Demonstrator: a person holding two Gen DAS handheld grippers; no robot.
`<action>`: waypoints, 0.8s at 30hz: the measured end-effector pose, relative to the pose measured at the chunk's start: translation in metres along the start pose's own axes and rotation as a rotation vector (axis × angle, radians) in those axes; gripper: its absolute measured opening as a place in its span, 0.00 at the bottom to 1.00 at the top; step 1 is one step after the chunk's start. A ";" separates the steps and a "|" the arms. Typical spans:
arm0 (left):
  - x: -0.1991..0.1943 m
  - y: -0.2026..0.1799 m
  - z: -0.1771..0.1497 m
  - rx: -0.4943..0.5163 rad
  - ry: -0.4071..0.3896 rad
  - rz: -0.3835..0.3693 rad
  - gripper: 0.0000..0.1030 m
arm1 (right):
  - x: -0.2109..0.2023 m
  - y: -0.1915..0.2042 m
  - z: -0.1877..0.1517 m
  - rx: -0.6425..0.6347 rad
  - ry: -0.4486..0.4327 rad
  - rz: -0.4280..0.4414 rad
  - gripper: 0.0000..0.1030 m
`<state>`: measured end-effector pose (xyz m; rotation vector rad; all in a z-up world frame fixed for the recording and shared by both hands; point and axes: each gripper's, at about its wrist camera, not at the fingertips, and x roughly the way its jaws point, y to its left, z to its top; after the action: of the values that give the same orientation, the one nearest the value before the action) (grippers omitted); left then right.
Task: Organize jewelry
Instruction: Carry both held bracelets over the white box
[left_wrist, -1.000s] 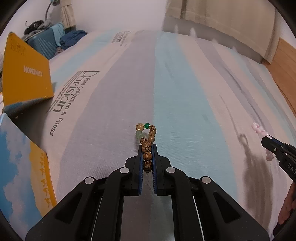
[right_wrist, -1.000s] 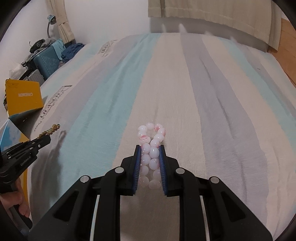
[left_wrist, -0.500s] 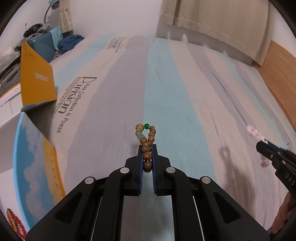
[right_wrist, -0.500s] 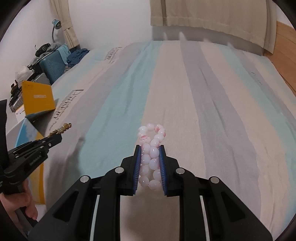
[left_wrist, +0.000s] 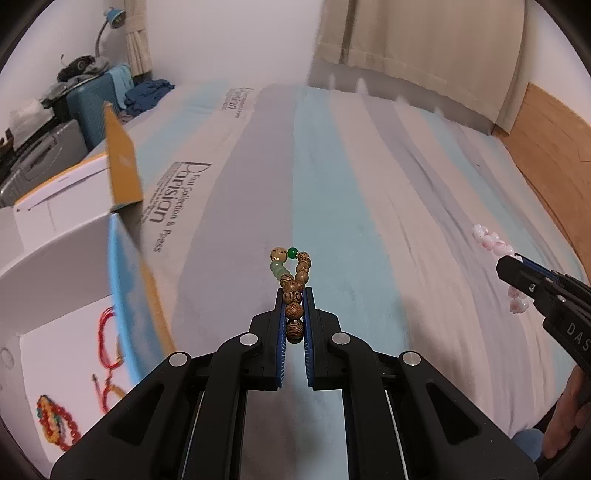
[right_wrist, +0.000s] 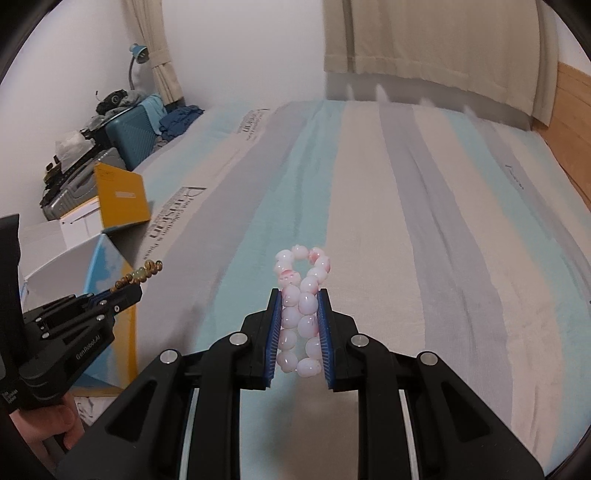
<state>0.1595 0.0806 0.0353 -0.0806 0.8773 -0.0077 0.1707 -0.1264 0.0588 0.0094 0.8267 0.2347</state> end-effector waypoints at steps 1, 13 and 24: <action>-0.006 0.003 -0.001 -0.001 -0.004 0.004 0.07 | -0.005 0.004 0.000 -0.003 0.000 0.003 0.18; -0.065 0.047 -0.017 -0.034 -0.045 0.057 0.07 | -0.036 0.064 -0.004 -0.057 -0.012 0.051 0.18; -0.109 0.114 -0.037 -0.106 -0.069 0.118 0.07 | -0.046 0.147 -0.007 -0.136 -0.022 0.111 0.18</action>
<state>0.0584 0.1964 0.0867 -0.1273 0.8118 0.1511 0.1058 0.0068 0.1019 -0.0698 0.7877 0.3945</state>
